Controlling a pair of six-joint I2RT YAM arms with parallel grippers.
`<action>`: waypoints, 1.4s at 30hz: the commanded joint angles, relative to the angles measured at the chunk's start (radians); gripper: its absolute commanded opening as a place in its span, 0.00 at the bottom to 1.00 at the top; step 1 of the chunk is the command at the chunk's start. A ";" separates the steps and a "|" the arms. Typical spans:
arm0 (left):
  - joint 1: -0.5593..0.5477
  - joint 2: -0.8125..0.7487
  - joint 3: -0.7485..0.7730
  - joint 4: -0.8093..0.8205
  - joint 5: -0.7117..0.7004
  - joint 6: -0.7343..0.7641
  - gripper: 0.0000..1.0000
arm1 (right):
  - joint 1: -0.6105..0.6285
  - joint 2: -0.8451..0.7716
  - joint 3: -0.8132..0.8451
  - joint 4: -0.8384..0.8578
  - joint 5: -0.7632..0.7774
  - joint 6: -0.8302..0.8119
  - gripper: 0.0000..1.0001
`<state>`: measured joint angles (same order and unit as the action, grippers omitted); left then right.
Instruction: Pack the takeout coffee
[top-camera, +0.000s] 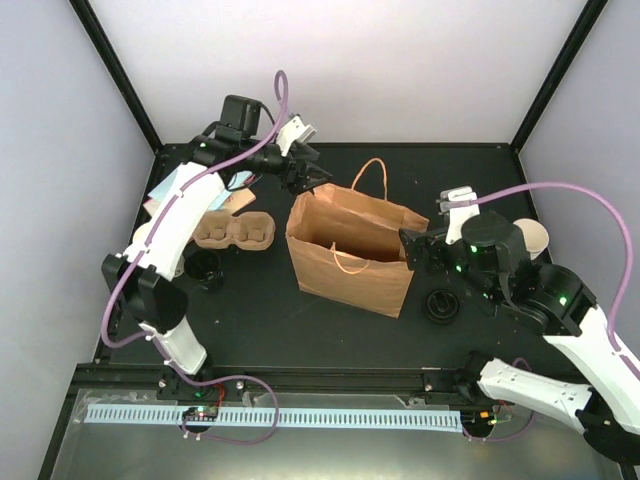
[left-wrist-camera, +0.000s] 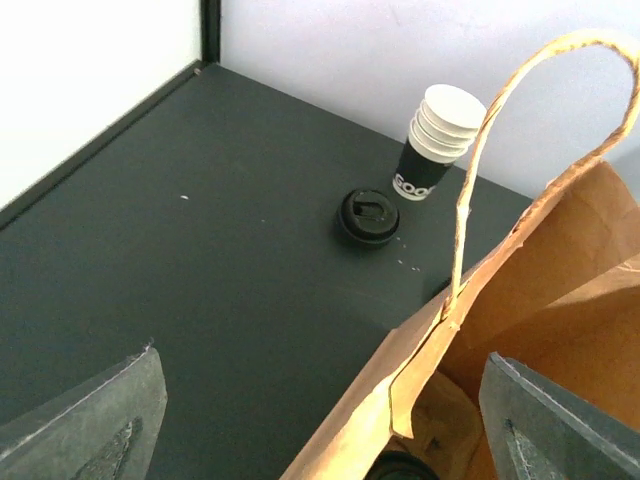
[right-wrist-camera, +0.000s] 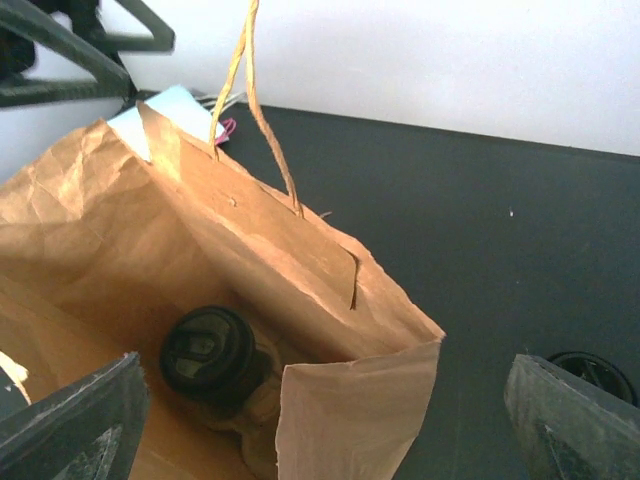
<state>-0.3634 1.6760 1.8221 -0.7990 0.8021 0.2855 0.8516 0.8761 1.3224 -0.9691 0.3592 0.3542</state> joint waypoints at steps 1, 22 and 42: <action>-0.032 0.076 0.100 -0.112 0.094 0.072 0.87 | 0.002 -0.037 0.000 0.008 0.053 0.040 1.00; -0.157 0.187 0.222 -0.254 0.007 0.175 0.47 | 0.003 -0.038 -0.014 0.036 0.048 0.047 1.00; -0.102 0.150 0.232 -0.163 -0.274 -0.009 0.01 | 0.003 -0.037 -0.098 0.072 0.138 0.092 1.00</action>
<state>-0.5087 1.8645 2.0136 -1.0283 0.6094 0.3595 0.8516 0.8455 1.2297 -0.9310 0.4210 0.4110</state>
